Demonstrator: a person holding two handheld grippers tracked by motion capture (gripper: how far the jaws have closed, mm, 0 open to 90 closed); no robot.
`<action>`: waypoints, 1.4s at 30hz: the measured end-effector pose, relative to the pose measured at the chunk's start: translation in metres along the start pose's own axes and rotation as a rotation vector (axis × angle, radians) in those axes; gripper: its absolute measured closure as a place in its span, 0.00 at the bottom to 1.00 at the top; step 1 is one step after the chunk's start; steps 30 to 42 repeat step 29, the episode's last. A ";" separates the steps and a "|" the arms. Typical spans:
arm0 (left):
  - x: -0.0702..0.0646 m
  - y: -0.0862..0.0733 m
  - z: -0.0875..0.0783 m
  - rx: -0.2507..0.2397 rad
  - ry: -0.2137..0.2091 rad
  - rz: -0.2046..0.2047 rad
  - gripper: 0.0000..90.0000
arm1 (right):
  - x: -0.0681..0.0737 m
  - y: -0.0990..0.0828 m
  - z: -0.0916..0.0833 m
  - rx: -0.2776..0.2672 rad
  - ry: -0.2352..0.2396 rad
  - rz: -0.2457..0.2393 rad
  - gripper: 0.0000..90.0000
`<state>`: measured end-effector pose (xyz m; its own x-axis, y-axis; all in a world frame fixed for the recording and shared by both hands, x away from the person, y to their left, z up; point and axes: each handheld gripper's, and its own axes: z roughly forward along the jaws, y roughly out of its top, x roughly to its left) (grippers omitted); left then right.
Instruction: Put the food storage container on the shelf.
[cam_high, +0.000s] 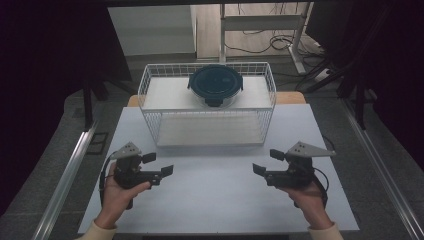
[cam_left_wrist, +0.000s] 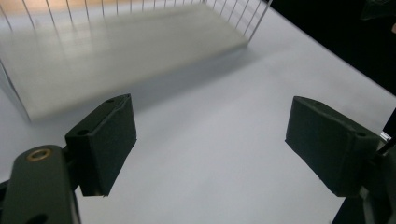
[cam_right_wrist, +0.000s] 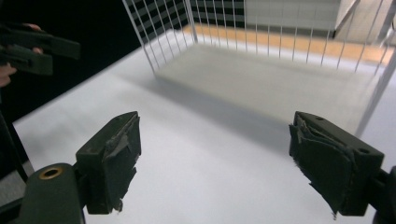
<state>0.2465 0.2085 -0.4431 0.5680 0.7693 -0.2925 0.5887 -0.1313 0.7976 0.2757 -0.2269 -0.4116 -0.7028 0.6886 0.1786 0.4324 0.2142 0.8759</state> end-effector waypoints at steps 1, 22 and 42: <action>0.001 -0.007 0.002 0.009 0.007 -0.004 0.18 | 0.000 -0.009 0.001 0.014 -0.010 0.000 0.18; 0.005 -0.054 0.019 0.081 0.092 -0.005 0.20 | -0.013 -0.075 0.013 0.129 -0.089 -0.011 0.19; 0.006 -0.054 0.018 0.078 0.097 -0.012 0.20 | -0.014 -0.076 0.013 0.129 -0.084 -0.025 0.19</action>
